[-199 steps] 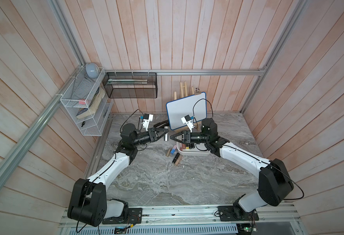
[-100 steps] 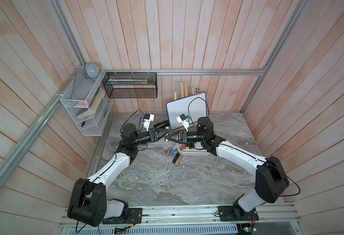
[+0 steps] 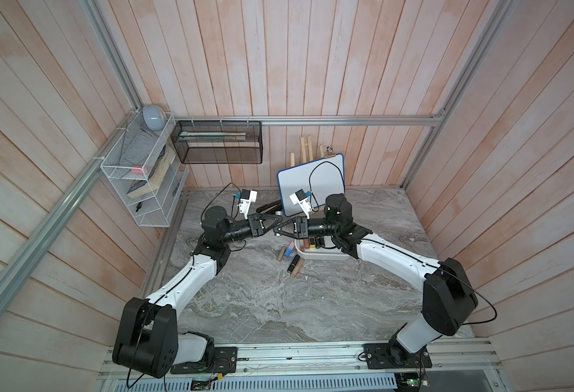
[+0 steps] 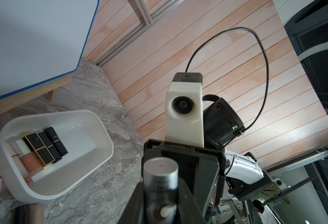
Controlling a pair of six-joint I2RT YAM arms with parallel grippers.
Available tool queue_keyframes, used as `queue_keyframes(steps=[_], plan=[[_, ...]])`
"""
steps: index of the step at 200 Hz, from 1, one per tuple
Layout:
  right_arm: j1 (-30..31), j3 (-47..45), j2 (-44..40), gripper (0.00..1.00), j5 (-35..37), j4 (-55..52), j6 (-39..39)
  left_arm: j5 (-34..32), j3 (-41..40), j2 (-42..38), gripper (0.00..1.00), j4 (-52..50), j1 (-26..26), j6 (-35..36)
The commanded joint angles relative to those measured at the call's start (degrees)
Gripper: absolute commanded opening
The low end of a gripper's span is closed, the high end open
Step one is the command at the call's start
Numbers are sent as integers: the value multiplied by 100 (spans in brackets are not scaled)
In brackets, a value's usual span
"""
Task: Put the lipstick into the storage box
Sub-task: Pick up the lipstick at the center of the board.
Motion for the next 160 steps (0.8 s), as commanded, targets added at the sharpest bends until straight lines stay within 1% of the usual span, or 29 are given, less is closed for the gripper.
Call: queue_keyframes(steps=[1, 28, 50, 59, 84, 98, 102, 107, 127, 160], plan=[[44, 163, 116, 29, -64, 169, 28, 14, -92, -42, 21, 13, -36, 142], [47, 144, 104, 20, -37, 194, 35, 19, -91, -48, 21, -12, -38, 161], [43, 119, 72, 18, 1, 196, 14, 22, -100, -50, 26, -22, -36, 179], [41, 108, 56, 18, 35, 171, -14, 35, -100, -57, 32, -34, -38, 189], [41, 94, -1, 17, 126, 34, -111, 80, -83, -71, 57, -94, -31, 218], [22, 92, -46, 17, 195, -130, -206, 93, -59, -85, 66, -104, -12, 189], [4, 92, -59, 17, 228, -186, -231, 106, -53, -92, 67, -110, -8, 188], [-22, 93, -81, 17, 269, -276, -269, 110, -40, -102, 74, -104, -5, 171], [-179, 62, -233, 18, 516, -731, -435, 123, -28, -177, 76, -114, 22, 143], [-557, 136, -543, 18, 1489, -2173, -1011, 86, -74, -300, 78, -258, 61, 238]])
